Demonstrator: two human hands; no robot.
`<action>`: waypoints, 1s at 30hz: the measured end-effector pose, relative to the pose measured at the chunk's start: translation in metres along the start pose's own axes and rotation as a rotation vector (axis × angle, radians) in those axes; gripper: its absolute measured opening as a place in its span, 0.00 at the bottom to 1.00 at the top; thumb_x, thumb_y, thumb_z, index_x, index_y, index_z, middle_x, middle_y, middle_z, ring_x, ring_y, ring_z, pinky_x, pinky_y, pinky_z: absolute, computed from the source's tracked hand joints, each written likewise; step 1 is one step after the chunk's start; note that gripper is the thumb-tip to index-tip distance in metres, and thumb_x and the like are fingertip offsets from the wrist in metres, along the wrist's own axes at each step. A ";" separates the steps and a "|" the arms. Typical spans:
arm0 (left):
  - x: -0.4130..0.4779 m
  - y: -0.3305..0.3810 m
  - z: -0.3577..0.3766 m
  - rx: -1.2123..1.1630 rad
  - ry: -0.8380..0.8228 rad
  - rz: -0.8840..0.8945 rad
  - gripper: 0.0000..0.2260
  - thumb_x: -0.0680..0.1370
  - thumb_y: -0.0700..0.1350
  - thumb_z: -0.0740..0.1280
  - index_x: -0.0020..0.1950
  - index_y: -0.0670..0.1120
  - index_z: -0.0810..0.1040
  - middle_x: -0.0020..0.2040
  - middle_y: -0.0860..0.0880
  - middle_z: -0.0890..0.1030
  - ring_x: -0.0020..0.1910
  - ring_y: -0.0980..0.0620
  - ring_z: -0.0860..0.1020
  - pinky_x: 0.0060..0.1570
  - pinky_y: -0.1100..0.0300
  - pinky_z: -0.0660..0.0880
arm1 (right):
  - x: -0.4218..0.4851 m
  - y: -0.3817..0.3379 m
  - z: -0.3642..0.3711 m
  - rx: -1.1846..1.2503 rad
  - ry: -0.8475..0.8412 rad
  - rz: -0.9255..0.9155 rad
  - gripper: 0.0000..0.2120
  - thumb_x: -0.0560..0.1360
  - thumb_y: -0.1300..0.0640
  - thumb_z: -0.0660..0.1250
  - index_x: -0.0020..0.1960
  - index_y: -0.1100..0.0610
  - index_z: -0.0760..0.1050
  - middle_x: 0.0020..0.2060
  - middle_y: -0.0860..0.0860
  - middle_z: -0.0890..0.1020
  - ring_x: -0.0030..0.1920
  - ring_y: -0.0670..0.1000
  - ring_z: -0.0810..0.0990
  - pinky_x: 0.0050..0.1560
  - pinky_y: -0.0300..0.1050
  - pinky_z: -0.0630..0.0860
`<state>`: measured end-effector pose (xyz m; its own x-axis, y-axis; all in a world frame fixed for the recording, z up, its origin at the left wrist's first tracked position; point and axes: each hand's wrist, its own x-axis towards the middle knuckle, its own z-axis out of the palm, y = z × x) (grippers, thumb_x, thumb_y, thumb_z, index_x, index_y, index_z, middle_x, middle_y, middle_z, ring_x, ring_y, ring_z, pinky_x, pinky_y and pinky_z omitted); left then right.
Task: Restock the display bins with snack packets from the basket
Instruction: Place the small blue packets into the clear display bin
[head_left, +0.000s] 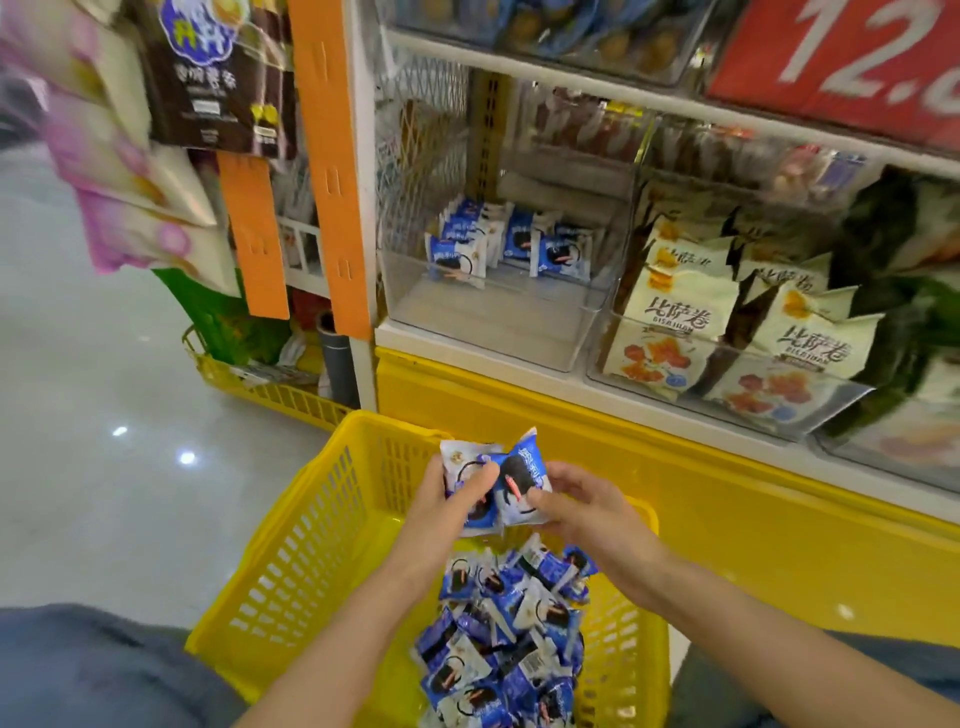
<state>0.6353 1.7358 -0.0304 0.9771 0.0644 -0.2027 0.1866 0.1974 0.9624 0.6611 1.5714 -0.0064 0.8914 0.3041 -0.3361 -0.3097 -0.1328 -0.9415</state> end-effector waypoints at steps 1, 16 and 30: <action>0.000 0.010 -0.001 0.014 -0.012 0.031 0.22 0.65 0.58 0.69 0.57 0.55 0.74 0.52 0.56 0.81 0.49 0.62 0.80 0.41 0.68 0.77 | -0.001 -0.008 -0.001 0.023 -0.051 -0.013 0.12 0.75 0.60 0.66 0.58 0.56 0.76 0.53 0.55 0.81 0.50 0.51 0.82 0.49 0.40 0.79; 0.024 0.123 -0.018 0.242 -0.096 0.253 0.08 0.77 0.50 0.63 0.55 0.51 0.72 0.49 0.56 0.80 0.45 0.67 0.78 0.41 0.72 0.74 | 0.017 -0.139 0.003 -0.383 -0.167 -0.230 0.16 0.66 0.49 0.71 0.53 0.49 0.78 0.48 0.49 0.85 0.49 0.48 0.83 0.47 0.37 0.79; 0.083 0.139 -0.041 0.113 0.099 0.291 0.14 0.77 0.42 0.65 0.60 0.50 0.66 0.58 0.52 0.75 0.52 0.59 0.76 0.38 0.76 0.73 | 0.171 -0.213 -0.017 -0.983 0.403 -0.304 0.21 0.71 0.55 0.72 0.62 0.60 0.74 0.52 0.54 0.78 0.45 0.48 0.74 0.41 0.38 0.68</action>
<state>0.7378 1.8087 0.0791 0.9774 0.1984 0.0730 -0.0839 0.0469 0.9954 0.8852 1.6352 0.1374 0.9835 0.1458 0.1069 0.1798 -0.8508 -0.4937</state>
